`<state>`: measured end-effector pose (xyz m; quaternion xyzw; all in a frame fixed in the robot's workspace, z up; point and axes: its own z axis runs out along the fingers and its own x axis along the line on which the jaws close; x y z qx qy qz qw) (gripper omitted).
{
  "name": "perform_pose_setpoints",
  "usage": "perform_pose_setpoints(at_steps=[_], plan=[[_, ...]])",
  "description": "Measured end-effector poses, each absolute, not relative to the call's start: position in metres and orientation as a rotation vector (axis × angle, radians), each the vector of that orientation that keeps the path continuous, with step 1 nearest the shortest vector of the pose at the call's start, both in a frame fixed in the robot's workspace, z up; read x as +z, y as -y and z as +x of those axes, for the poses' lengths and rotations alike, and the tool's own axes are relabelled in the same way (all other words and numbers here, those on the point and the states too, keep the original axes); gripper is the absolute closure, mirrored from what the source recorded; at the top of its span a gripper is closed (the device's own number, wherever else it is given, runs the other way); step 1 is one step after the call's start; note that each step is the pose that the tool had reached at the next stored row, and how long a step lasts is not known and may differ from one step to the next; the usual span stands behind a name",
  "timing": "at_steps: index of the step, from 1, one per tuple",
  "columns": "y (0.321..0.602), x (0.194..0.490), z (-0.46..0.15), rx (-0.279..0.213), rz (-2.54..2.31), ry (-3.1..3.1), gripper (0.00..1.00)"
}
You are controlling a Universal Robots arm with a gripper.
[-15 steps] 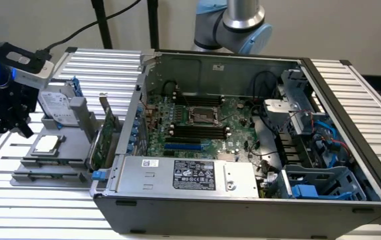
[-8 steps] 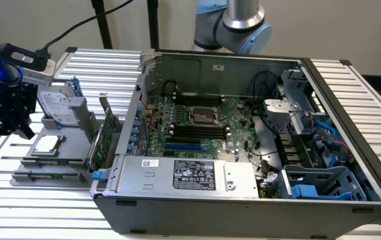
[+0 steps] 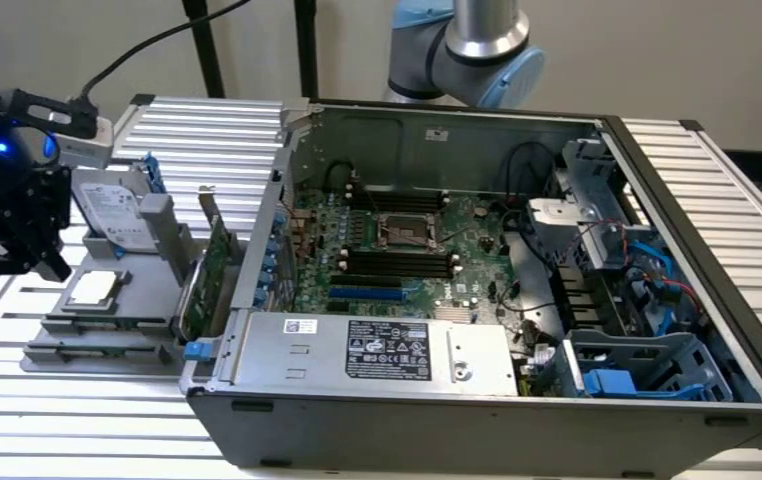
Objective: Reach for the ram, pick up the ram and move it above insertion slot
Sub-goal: 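Pick up the ram and move it above insertion slot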
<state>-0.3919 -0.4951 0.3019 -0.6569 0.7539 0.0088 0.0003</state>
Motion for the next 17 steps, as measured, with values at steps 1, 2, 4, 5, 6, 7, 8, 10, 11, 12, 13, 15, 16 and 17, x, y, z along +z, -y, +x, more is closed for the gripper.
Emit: perform_pose_setpoints(at_steps=[1, 2, 4, 5, 6, 7, 8, 10, 11, 12, 13, 15, 16, 17], plan=[[0.4952, 0.3013, -0.3920, 0.028, -2.077, -2.356, 0.89], [0.4954, 0.3006, -0.3919, 0.027, -2.090, -2.345, 0.89], [0.4962, 0.2993, -0.3917, 0.027, -2.111, -2.327, 0.89], [0.4966, 0.2987, -0.3914, 0.027, -2.118, -2.320, 0.89], [0.4969, 0.2982, -0.3911, 0.027, -2.126, -2.313, 0.89], [0.4973, 0.2977, -0.3908, 0.027, -2.133, -2.306, 0.89], [0.4978, 0.2973, -0.3903, 0.027, -2.140, -2.300, 0.89], [0.4990, 0.2965, -0.3892, 0.027, -2.149, -2.291, 0.89], [0.5000, 0.2961, -0.3886, 0.028, -2.152, -2.289, 0.89], [0.5010, 0.2957, -0.3879, 0.027, -2.154, -2.286, 0.89], [0.5021, 0.2954, -0.3873, 0.027, -2.157, -2.284, 0.89], [0.5038, 0.2949, -0.3859, 0.027, -2.163, -2.278, 0.89], [0.5043, 0.2948, -0.3852, 0.028, -2.168, -2.274, 0.89], [0.5049, 0.2946, -0.3846, 0.028, -2.172, -2.270, 0.89]])
